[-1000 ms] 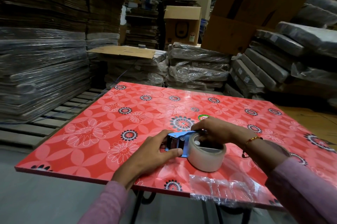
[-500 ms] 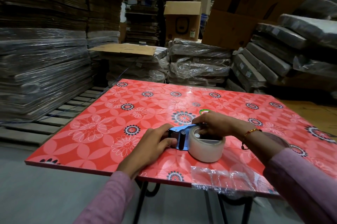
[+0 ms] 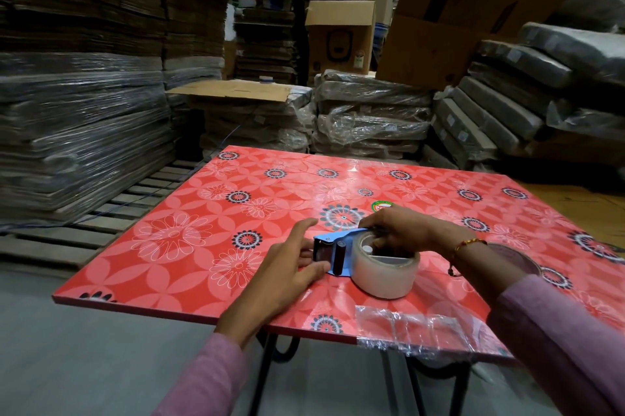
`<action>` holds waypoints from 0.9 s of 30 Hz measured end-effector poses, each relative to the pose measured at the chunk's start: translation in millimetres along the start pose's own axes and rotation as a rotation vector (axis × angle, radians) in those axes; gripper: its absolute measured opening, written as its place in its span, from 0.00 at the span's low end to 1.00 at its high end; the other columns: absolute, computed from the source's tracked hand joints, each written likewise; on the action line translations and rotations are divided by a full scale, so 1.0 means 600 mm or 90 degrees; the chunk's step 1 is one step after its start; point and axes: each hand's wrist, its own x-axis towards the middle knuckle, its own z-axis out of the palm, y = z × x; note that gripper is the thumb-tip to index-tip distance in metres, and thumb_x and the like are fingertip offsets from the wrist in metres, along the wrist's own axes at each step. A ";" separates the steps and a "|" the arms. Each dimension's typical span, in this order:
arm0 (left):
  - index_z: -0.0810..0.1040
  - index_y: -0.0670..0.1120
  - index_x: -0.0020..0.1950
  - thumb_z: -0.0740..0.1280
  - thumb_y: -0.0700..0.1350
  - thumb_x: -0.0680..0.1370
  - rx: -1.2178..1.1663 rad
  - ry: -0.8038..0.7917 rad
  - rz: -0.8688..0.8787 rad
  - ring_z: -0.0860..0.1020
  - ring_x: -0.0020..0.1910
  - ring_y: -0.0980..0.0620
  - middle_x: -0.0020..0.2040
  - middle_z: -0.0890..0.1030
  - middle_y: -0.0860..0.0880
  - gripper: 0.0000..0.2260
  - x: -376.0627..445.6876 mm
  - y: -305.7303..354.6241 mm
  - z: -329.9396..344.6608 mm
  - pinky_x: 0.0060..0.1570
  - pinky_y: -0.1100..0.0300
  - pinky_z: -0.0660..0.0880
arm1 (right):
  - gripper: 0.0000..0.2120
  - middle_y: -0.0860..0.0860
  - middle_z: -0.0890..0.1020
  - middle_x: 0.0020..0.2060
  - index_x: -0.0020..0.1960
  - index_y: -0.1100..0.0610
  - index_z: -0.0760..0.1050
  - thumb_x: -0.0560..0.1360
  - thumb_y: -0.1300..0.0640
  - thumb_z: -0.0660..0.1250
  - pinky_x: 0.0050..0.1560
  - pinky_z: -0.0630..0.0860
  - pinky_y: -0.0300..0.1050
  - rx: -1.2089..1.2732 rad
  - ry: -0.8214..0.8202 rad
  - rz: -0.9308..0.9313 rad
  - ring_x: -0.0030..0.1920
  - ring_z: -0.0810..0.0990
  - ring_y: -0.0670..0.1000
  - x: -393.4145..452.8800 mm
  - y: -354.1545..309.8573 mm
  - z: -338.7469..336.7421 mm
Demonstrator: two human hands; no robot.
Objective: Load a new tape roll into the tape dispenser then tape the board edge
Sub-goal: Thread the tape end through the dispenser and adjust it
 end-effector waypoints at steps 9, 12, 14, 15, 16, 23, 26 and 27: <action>0.74 0.45 0.53 0.75 0.48 0.74 0.072 0.145 0.018 0.80 0.47 0.58 0.50 0.78 0.53 0.14 -0.011 0.010 0.011 0.44 0.68 0.78 | 0.04 0.49 0.76 0.39 0.47 0.54 0.74 0.78 0.58 0.69 0.38 0.64 0.44 -0.012 0.008 -0.006 0.42 0.73 0.52 0.001 -0.002 0.000; 0.78 0.46 0.49 0.75 0.47 0.74 0.090 0.126 0.012 0.81 0.44 0.58 0.48 0.81 0.53 0.09 -0.001 0.010 0.006 0.44 0.66 0.77 | 0.05 0.49 0.76 0.41 0.52 0.58 0.77 0.78 0.58 0.69 0.40 0.62 0.42 -0.018 0.012 -0.007 0.43 0.73 0.51 -0.001 -0.005 -0.002; 0.80 0.46 0.43 0.73 0.43 0.74 0.115 0.112 0.015 0.80 0.44 0.59 0.45 0.81 0.53 0.04 0.003 0.009 0.004 0.46 0.63 0.78 | 0.07 0.49 0.76 0.42 0.54 0.59 0.77 0.78 0.58 0.69 0.41 0.62 0.42 -0.020 0.020 -0.003 0.44 0.73 0.51 -0.001 -0.005 0.000; 0.80 0.47 0.42 0.72 0.41 0.75 0.119 0.109 0.011 0.80 0.44 0.59 0.43 0.82 0.54 0.04 0.004 0.007 0.002 0.47 0.63 0.77 | 0.08 0.49 0.75 0.42 0.56 0.59 0.77 0.78 0.58 0.69 0.42 0.62 0.42 -0.016 0.020 0.000 0.44 0.73 0.51 -0.002 -0.005 0.001; 0.80 0.47 0.40 0.72 0.40 0.75 0.116 0.106 0.004 0.80 0.43 0.60 0.43 0.82 0.54 0.05 0.005 0.006 0.000 0.47 0.65 0.77 | 0.08 0.49 0.76 0.42 0.56 0.59 0.77 0.79 0.58 0.69 0.42 0.62 0.42 -0.006 0.019 0.000 0.44 0.73 0.51 -0.003 -0.005 0.002; 0.79 0.45 0.38 0.71 0.35 0.74 0.111 0.106 -0.002 0.79 0.41 0.60 0.39 0.83 0.50 0.07 0.004 0.007 -0.007 0.40 0.75 0.69 | 0.12 0.61 0.84 0.48 0.56 0.61 0.80 0.77 0.54 0.73 0.51 0.79 0.53 0.202 -0.042 0.001 0.45 0.80 0.48 -0.009 0.013 -0.004; 0.78 0.48 0.38 0.71 0.38 0.75 0.123 0.106 -0.017 0.78 0.39 0.60 0.38 0.83 0.52 0.08 0.003 0.003 -0.009 0.38 0.73 0.69 | 0.11 0.58 0.85 0.45 0.55 0.62 0.80 0.77 0.56 0.73 0.47 0.79 0.49 0.189 -0.041 0.000 0.43 0.79 0.47 -0.007 0.017 -0.004; 0.78 0.48 0.38 0.71 0.38 0.75 0.131 0.106 -0.014 0.78 0.38 0.60 0.38 0.83 0.52 0.08 0.003 0.002 -0.009 0.38 0.71 0.70 | 0.09 0.56 0.84 0.43 0.54 0.62 0.79 0.77 0.58 0.73 0.44 0.78 0.47 0.191 -0.044 0.005 0.41 0.78 0.46 -0.004 0.019 -0.003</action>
